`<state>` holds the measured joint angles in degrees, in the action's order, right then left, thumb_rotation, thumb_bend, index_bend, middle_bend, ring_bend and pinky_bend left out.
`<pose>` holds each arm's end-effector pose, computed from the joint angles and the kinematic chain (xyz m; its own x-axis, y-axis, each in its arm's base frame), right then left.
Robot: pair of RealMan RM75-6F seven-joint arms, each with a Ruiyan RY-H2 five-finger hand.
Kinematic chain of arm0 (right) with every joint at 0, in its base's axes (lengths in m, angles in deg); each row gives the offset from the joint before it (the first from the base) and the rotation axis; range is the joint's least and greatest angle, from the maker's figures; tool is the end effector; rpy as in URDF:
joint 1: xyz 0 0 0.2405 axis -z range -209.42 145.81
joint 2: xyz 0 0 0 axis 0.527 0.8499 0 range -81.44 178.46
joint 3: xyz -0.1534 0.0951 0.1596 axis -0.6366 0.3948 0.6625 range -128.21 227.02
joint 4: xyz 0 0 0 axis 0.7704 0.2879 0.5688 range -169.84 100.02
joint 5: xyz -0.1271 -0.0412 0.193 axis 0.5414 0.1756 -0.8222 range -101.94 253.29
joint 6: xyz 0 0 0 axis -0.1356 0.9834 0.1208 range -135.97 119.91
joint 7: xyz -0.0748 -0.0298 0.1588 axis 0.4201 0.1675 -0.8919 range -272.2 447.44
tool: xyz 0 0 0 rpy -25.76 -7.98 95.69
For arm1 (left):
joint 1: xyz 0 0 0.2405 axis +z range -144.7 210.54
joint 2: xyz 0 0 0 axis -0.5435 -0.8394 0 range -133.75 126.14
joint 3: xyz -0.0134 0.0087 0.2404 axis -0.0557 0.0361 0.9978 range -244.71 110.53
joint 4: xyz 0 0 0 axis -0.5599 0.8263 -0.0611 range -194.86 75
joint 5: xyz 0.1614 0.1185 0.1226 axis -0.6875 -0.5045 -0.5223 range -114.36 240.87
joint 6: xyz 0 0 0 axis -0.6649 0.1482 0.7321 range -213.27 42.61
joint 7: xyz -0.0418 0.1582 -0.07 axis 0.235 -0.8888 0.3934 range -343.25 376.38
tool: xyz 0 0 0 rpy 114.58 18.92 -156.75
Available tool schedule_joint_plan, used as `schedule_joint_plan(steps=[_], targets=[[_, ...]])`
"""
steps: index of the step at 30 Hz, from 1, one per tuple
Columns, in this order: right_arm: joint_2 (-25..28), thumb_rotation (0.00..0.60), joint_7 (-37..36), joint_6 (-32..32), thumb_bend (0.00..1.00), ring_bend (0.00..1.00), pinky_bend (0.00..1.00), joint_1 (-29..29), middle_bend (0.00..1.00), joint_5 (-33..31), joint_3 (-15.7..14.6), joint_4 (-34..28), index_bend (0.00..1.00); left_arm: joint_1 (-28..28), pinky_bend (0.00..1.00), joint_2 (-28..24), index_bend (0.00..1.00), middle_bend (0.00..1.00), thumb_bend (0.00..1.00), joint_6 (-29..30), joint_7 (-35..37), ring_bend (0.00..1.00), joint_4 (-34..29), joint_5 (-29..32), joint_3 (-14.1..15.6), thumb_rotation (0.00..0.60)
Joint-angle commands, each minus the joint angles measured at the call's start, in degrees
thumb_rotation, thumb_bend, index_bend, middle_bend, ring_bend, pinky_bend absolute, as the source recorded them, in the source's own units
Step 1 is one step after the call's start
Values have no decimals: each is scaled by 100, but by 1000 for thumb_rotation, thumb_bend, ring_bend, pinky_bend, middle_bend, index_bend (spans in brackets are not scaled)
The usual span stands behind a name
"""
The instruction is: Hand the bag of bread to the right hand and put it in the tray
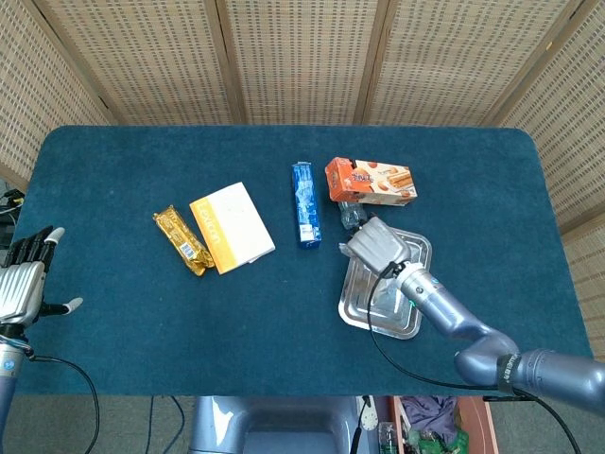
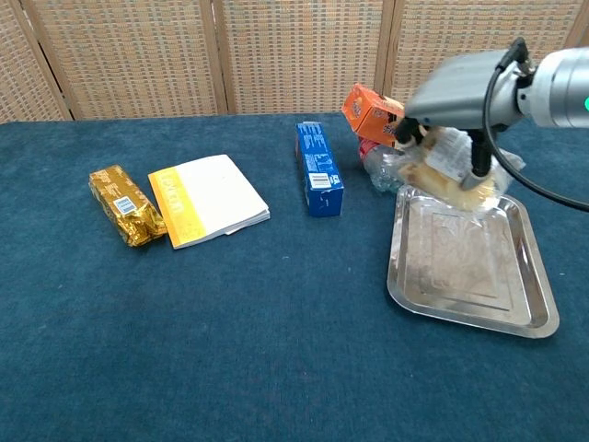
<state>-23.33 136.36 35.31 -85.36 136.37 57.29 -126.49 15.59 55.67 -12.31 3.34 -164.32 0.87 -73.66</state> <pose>-0.1032 -0.4019 0.0007 0.9107 0.0295 0.4121 -0.3209 -0.5776 0.7506 -0.2824 0.2808 0.1259 0.4036 0.1362 0.9047 0.8987 0.1264 -0.4200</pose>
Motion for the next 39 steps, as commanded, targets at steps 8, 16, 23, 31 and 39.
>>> schedule_joint_plan(steps=[8,16,23,31,39], targets=[[-133,600,46,-70,60,137,247,-12,127,-821,-436,236,136,-53,0,90,0,0,0,-58,-157,0,1,48,-18,600],[98,600,379,493,0,0,13,-306,0,-2337,-419,-448,0,-7,0,48,0,0,0,-31,-20,0,8,0,-44,600],[958,600,-232,1604,0,0,7,220,0,-1353,-328,-1648,0,54,0,-2,0,0,0,-9,140,0,-6,-193,-7,600],[1392,600,-2214,3344,0,0,0,1942,0,1263,-1007,-1614,0,258,0,19,0,0,0,300,282,0,-7,-564,93,600],[654,600,-3740,4935,0,0,0,3407,0,2224,-1349,-400,0,537,0,176,0,0,0,773,366,0,91,-1049,237,600]])
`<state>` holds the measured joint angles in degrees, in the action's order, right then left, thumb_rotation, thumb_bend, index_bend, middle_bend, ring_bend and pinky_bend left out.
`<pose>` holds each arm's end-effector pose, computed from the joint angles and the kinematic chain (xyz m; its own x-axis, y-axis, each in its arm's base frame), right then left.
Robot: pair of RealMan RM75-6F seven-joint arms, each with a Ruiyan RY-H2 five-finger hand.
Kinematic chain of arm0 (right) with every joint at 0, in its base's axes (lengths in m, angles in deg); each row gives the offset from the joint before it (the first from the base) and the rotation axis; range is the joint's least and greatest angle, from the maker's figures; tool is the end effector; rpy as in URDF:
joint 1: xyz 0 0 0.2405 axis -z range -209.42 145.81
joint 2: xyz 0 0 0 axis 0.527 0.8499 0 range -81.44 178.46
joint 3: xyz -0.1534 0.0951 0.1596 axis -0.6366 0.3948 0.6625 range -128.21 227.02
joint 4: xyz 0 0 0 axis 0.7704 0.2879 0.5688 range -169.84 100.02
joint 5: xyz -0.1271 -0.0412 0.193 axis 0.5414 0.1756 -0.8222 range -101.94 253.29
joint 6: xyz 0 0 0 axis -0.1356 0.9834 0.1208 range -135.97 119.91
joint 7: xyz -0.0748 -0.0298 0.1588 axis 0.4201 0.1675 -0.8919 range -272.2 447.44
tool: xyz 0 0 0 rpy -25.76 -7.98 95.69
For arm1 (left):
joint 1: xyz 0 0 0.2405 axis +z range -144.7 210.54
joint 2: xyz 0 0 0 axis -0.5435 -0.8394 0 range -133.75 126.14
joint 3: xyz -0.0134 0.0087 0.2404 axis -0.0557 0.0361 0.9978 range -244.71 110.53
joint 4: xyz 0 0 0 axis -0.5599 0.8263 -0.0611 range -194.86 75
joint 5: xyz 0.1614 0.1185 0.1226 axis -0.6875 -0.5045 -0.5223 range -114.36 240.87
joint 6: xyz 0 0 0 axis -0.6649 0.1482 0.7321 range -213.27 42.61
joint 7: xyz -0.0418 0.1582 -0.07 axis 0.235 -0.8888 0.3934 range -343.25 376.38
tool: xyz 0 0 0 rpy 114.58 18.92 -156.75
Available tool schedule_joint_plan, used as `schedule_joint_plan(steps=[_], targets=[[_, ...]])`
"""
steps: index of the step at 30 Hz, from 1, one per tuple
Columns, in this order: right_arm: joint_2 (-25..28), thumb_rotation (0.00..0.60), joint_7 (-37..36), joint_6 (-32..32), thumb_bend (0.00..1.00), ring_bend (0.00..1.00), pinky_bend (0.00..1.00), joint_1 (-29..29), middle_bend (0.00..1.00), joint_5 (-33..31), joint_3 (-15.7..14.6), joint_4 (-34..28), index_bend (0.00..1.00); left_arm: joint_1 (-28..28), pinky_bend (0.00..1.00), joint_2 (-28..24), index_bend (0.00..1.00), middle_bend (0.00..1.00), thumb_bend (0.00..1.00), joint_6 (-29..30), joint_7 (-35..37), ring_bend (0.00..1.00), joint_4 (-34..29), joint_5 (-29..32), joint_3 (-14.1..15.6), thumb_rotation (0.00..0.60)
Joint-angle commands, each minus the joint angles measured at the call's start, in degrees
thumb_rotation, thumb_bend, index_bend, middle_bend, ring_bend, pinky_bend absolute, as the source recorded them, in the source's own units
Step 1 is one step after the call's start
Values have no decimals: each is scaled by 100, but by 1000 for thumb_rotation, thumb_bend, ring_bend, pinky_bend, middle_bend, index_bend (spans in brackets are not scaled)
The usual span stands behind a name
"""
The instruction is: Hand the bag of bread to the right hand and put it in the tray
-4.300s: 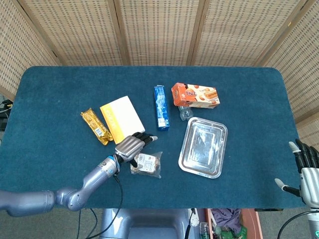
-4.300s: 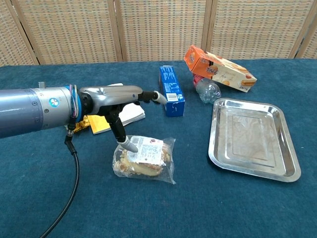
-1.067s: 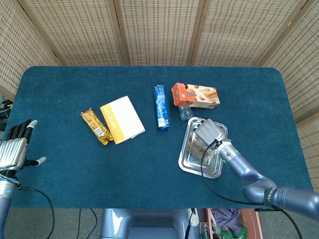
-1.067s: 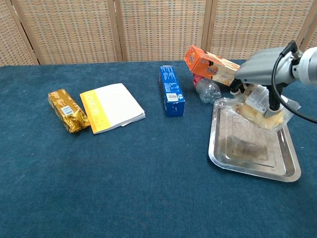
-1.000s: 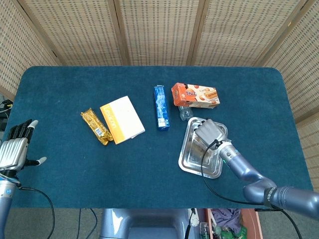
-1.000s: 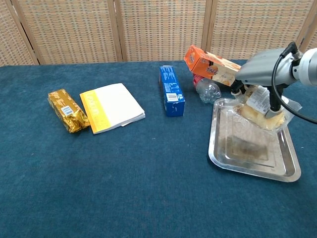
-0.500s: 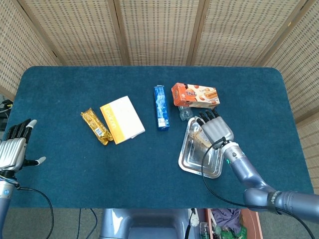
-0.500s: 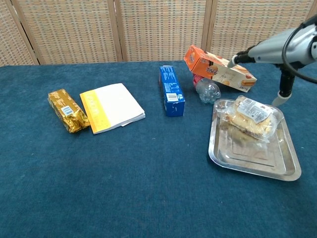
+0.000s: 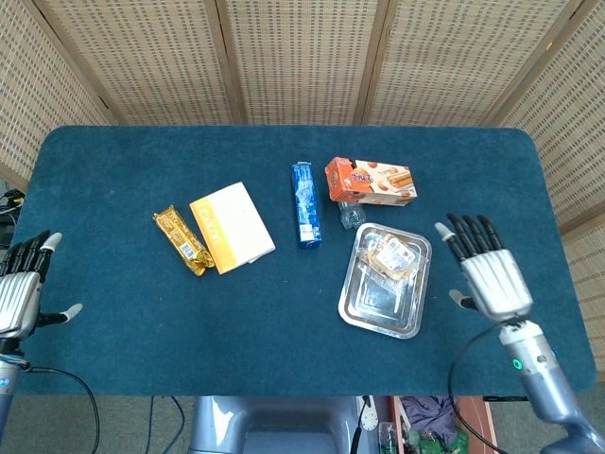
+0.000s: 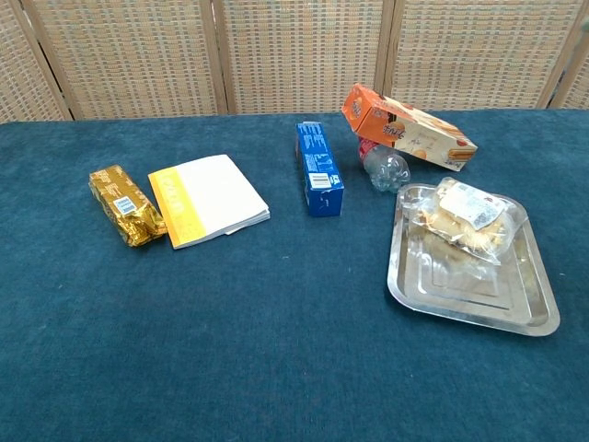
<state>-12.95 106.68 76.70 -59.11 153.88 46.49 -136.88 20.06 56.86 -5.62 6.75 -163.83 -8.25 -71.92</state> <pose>-0.2126 -0.2903 0.1178 0.5843 0.0749 0.8081 -0.7795 -0.2254 0.5845 -0.2771 0.2566 0.1294 0.3892 0.0534 0.9196 0.9167 0.0752 -0.3924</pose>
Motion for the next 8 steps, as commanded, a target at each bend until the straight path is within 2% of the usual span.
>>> schedule_joint_plan(steps=[1,8], targets=[[-498,600,-944,973,0,0,0,976,0,518,-292,778,0,122,0,74,0,0,0,145,28,0,58,-197,88,600],[-810,600,-1500,1367,0,0,0,1572,0,710,-274,1227,0,236,0,111,0,0,0,288,62,0,110,-440,143,600]])
